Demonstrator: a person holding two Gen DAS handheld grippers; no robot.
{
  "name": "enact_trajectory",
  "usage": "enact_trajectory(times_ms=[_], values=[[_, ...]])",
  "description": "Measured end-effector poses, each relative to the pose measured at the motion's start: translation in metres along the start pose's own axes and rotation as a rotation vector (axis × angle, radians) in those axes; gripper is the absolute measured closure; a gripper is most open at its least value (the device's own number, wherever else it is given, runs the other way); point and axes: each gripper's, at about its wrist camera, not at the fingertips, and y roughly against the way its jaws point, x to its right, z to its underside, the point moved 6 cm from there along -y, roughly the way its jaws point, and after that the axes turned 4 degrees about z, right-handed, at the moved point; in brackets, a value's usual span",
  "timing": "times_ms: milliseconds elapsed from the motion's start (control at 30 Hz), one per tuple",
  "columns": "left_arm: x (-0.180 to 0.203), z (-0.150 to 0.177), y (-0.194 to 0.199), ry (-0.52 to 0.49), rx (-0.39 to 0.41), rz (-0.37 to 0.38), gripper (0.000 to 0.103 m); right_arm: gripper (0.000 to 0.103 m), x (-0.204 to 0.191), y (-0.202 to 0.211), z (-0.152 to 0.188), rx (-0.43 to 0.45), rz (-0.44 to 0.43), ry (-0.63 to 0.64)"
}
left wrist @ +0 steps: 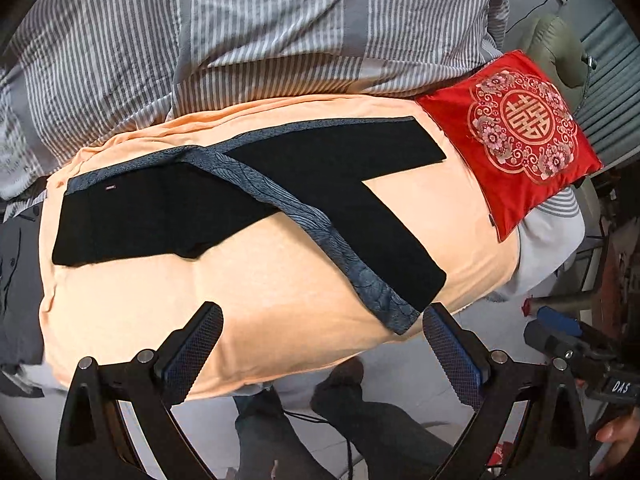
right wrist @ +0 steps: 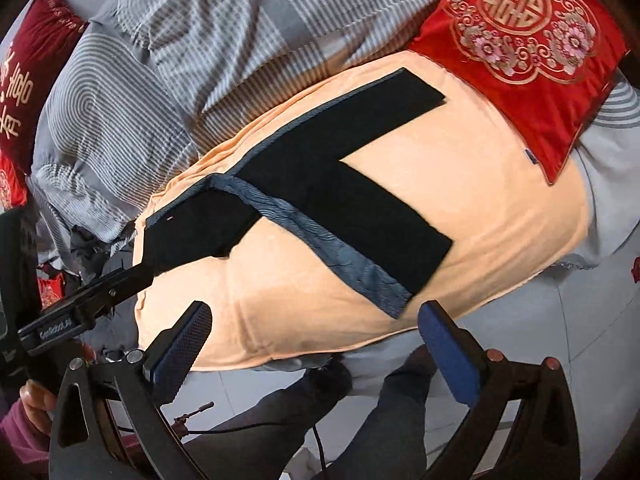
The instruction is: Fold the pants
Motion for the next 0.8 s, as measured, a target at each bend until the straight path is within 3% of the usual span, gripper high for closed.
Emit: enact_trajectory(times_ms=[300, 500, 800], values=[[0.026, 0.018, -0.013, 0.049, -0.001, -0.066, 0.002, 0.0, 0.049, -0.004, 0.003, -0.053, 0.0, 0.046], [0.005, 0.021, -0.04, 0.09, -0.038, -0.093, 0.002, 0.0, 0.08, -0.042, 0.012, -0.135, 0.003, -0.028], [-0.033, 0.003, -0.096, 0.122, -0.085, -0.149, 0.002, 0.0, 0.106, -0.098, 0.023, -0.17, -0.014, -0.146]])
